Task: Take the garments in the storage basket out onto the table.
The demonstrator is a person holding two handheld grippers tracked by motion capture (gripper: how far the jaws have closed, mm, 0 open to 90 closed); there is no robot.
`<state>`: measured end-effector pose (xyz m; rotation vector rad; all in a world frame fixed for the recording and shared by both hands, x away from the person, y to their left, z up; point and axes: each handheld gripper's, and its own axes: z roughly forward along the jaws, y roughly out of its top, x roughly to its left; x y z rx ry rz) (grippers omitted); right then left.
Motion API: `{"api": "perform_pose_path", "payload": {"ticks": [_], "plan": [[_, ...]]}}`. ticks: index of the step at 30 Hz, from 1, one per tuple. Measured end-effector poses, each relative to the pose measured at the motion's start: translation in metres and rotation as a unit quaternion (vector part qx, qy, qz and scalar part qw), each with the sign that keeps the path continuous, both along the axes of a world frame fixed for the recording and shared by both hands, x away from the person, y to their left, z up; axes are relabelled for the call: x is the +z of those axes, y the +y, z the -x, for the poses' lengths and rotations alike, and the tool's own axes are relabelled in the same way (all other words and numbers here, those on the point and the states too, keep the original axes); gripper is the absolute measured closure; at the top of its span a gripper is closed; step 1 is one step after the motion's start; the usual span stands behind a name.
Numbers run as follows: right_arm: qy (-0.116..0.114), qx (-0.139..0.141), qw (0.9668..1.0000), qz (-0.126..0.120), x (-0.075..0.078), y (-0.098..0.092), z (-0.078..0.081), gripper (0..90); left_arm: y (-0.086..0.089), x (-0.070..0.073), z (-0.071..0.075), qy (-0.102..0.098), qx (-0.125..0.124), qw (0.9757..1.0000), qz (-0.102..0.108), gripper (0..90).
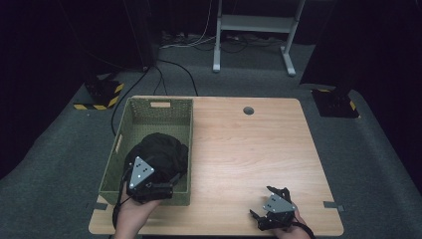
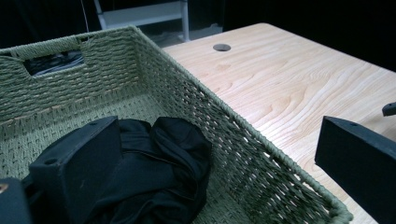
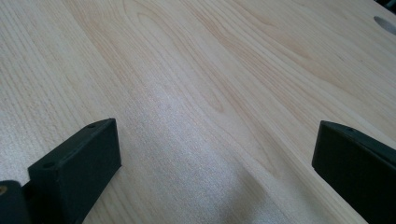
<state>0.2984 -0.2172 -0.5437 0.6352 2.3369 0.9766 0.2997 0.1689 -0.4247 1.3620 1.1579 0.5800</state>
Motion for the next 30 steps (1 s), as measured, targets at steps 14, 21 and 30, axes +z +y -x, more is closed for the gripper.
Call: {"api": "perform_pose_path", "payload": {"ticks": [14,21,30], "plan": [[0.008,0.006,0.9999,-0.008,0.001,-0.002,-0.001,0.9,0.008,0.001,-0.028,0.061,0.021,0.9978,-0.014,1.3],[0.008,0.005,0.9998,-0.014,0.001,-0.003,-0.001,0.9,0.013,0.004,-0.048,0.076,0.037,0.9956,-0.040,1.3],[0.009,0.006,0.9999,-0.012,0.001,-0.003,-0.002,0.9,0.019,0.001,-0.071,0.101,0.049,0.9915,-0.066,1.4]]}}
